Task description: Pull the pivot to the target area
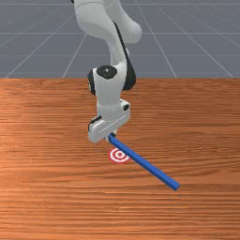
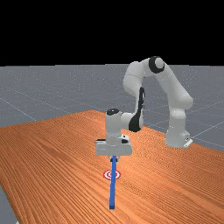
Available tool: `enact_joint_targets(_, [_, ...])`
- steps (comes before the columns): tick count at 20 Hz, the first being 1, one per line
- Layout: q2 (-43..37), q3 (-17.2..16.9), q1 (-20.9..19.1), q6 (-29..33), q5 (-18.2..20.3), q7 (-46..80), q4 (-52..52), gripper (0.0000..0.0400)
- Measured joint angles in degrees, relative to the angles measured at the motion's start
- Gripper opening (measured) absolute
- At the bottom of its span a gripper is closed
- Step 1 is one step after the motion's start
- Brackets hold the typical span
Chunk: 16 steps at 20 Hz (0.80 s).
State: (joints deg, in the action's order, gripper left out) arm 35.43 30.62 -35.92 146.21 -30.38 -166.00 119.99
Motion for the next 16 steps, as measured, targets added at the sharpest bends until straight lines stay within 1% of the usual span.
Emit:
enact_joint_targets(2, [-2.6,2.39,-1.94,-2.16,1.15,0.0,0.47,0.0095])
enact_joint_targets(5, [-0.95,2.9,-1.79,-3.86,0.51,0.0,-2.5,0.0095])
enact_joint_targets(6, [-0.07,1.69,-0.8,-2.82,-0.26,0.0,-3.05,0.0095])
enact_joint_targets(8, [2.94,-2.26,2.35,0.54,-0.58,0.0,-4.05,0.0095])
enact_joint_targets(9, [6.23,-1.96,1.93,0.98,-4.56,0.0,-5.66,0.0095])
enact_joint_targets(10, [8.75,-3.43,3.0,2.57,-6.45,0.01,-7.51,0.0132])
enact_joint_targets(11, [9.49,-4.49,3.39,3.82,-7.24,0.0,-9.3,0.0251])
enact_joint_targets(12, [10.07,-4.59,2.92,4.7,-7.67,0.0,-10.34,0.037])
enact_joint_targets(13, [10.61,-4.31,2.4,5.05,-8.25,-0.01,-11.08,0.04])
enact_joint_targets(14, [9.56,-7.75,5.83,5.97,-5.81,0.0,-11.33,0.0316])
enact_joint_targets(15, [8.72,-7.36,5.66,5.41,-5.29,0.0,-10.68,0.0211])
enact_joint_targets(16, [8.25,-5.42,3.87,4.95,-2.72,0.0,-10.3,0.0131])
